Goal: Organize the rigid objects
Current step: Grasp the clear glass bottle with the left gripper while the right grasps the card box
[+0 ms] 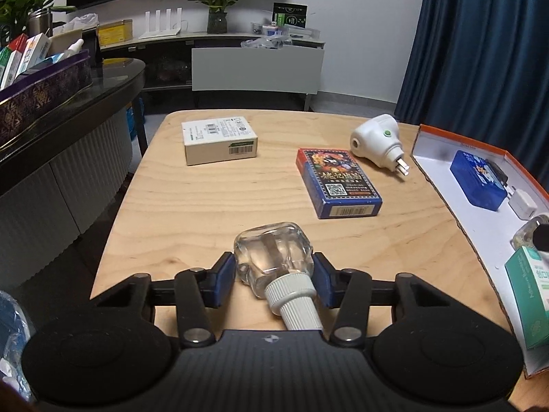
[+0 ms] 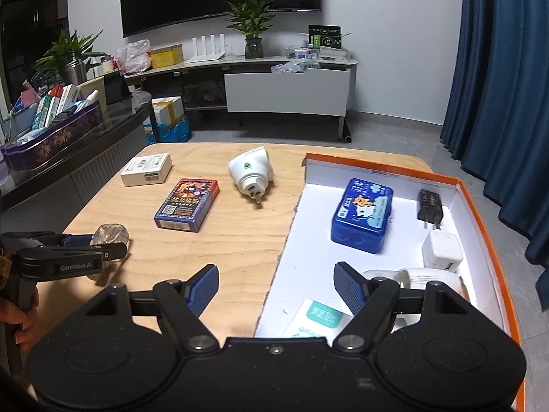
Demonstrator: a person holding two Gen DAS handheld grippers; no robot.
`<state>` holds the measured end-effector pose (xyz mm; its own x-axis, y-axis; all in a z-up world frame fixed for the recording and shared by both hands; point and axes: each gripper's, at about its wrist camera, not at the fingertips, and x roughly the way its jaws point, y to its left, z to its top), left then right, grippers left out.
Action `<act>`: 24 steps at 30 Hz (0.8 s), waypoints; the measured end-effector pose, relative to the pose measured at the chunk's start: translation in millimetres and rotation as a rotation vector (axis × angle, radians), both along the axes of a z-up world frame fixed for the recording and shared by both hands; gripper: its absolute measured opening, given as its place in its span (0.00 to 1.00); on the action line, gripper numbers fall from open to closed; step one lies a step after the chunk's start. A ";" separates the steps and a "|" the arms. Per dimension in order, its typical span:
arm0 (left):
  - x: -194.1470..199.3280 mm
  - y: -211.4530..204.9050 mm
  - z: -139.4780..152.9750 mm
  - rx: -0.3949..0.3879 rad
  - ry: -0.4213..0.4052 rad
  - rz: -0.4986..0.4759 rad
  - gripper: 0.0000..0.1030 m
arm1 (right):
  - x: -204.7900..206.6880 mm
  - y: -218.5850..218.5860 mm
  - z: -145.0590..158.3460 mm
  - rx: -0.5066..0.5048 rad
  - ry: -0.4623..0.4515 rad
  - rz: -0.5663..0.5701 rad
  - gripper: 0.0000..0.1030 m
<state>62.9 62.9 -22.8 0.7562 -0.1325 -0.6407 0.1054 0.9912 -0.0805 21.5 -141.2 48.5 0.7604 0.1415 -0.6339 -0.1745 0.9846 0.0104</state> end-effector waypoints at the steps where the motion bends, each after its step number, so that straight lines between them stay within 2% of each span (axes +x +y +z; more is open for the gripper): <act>1: 0.6 0.8 -0.1 -0.001 0.000 0.004 0.48 | 0.7 1.8 0.0 -0.002 0.001 0.004 0.85; 7: -4.0 5.7 8.5 -0.023 -0.029 0.024 0.48 | 14.4 18.2 3.2 0.020 0.021 0.052 0.85; 16: -7.4 22.2 11.4 -0.060 -0.041 0.068 0.47 | 71.4 76.6 -9.3 0.069 0.114 0.142 0.86; 24: -13.2 33.5 15.3 -0.087 -0.066 0.090 0.48 | 133.4 116.4 -35.2 0.064 0.203 0.079 0.86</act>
